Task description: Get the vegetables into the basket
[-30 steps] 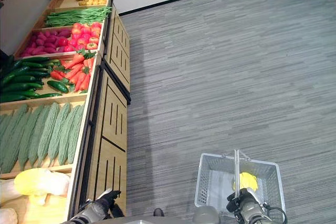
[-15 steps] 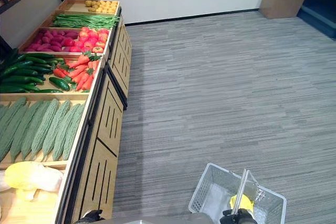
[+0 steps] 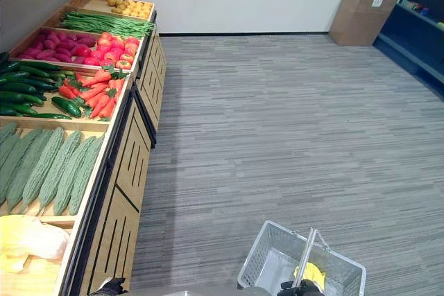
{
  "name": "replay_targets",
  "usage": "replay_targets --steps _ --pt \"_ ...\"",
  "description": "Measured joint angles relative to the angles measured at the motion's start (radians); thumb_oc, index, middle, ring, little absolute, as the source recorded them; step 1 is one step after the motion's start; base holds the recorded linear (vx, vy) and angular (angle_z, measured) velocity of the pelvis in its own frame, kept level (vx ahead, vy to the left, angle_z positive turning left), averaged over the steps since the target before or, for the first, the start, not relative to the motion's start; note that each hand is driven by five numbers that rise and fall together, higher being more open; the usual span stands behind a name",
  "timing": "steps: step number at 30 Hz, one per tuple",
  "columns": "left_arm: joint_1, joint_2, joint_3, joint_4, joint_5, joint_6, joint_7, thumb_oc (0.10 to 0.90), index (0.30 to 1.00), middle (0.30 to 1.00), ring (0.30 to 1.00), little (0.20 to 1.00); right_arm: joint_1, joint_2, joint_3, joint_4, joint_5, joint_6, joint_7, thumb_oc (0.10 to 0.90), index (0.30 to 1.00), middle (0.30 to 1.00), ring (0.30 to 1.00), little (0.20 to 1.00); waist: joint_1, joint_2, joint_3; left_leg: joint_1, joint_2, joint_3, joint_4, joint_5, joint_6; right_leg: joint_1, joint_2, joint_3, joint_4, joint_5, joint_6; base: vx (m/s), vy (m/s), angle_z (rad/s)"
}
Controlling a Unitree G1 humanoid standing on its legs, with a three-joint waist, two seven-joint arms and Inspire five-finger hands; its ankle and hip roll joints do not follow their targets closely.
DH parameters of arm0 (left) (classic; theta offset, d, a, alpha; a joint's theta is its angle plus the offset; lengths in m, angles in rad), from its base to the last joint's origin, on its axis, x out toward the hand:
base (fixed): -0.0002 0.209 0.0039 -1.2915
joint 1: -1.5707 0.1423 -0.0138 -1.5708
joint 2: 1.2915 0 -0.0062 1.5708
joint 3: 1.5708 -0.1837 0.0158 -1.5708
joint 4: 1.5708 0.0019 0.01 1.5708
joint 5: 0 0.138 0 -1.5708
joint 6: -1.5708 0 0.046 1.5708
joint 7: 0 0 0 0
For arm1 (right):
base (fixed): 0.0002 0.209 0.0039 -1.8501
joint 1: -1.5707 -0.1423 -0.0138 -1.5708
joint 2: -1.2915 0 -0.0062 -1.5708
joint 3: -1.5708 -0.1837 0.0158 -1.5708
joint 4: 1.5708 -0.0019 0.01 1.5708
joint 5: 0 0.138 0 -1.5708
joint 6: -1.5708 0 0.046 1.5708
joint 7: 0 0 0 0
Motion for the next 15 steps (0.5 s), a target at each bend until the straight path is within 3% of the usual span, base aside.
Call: replay_targets --steps 15 --pt "-0.003 0.001 -0.04 -0.004 0.019 -0.005 -0.019 0.9 1.0 1.0 1.0 1.0 -0.01 -0.008 -0.013 0.007 0.0 -0.004 -0.001 0.4 0.3 0.3 0.3 0.3 -0.002 -0.014 -0.01 -0.033 -0.04 0.027 -0.005 -0.014 0.027 -0.064 -0.03 0.027 0.033 0.022 0.033 0.0 0.094 -0.06"
